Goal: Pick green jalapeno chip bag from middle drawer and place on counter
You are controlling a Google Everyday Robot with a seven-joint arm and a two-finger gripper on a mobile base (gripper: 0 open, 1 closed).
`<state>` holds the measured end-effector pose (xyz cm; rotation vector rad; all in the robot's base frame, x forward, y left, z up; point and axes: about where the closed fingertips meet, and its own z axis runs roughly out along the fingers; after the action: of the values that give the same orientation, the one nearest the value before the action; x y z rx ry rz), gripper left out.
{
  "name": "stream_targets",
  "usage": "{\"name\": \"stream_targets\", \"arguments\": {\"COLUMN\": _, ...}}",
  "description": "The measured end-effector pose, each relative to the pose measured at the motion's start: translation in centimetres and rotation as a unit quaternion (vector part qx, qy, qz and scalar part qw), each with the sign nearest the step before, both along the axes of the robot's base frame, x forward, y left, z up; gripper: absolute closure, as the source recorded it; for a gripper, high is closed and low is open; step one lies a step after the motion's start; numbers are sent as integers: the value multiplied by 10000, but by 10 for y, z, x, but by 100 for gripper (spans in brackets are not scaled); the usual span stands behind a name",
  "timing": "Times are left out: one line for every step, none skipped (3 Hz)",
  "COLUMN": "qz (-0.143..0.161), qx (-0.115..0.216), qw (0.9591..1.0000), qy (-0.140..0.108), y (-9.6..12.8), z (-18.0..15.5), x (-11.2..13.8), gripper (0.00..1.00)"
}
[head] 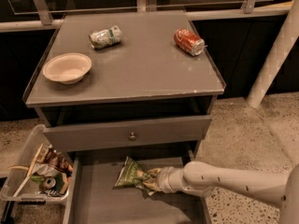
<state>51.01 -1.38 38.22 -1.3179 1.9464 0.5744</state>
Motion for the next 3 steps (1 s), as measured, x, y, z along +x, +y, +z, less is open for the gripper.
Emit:
{"name": "stream_targets", "arguments": {"qz": 60, "qx": 175, "qw": 9998, "qy": -111, "y": -10, "z": 27, "x": -6, "gripper": 100}}
{"name": "stream_targets", "arguments": {"qz": 88, "qx": 357, "qw": 9990, "qy": -249, "y": -34, "z": 66, "x": -10, "gripper": 100}}
{"name": "stream_targets", "arguments": {"qz": 176, "qx": 410, "qw": 9982, "qy": -395, "y": -58, "z": 109, "x": -14, "gripper": 100}}
